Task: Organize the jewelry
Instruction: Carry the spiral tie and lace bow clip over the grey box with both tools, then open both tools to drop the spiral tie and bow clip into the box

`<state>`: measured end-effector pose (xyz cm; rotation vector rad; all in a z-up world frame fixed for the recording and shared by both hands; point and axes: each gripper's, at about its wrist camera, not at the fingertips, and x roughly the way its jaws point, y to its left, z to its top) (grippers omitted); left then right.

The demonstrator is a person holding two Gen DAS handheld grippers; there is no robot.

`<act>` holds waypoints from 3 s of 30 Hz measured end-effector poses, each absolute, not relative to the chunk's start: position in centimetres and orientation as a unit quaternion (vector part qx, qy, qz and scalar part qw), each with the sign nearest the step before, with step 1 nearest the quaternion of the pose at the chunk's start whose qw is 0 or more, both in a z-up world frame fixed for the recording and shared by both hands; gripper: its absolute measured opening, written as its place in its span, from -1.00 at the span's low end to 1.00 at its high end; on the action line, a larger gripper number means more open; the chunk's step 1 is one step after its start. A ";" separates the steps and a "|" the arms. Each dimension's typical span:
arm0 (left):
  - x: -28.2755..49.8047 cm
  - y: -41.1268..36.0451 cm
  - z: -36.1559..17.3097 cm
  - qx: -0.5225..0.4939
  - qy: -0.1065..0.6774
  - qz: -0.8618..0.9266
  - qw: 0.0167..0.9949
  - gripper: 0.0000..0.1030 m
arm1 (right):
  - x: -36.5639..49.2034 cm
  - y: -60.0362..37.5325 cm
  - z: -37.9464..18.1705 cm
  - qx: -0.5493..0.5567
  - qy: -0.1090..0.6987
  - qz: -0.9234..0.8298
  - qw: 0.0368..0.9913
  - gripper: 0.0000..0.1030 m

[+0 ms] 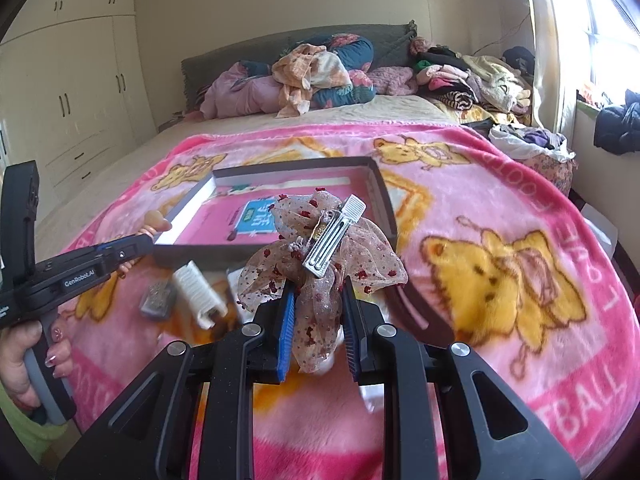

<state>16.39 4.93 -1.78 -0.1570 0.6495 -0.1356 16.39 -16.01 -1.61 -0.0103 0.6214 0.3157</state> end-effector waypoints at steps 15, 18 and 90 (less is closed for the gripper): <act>21.6 4.9 -1.3 -0.069 0.321 -0.050 0.943 -0.77 | 23.1 -15.9 0.1 -0.014 0.298 0.143 0.944 -0.60; 22.4 4.9 -1.7 -0.067 0.326 -0.047 0.942 -0.77 | 24.4 -15.6 -0.1 -0.020 0.302 0.140 0.943 -0.60; 17.8 5.2 -0.1 -0.055 0.287 0.019 0.956 0.78 | 19.6 -18.3 -0.5 0.001 0.275 0.124 0.953 0.72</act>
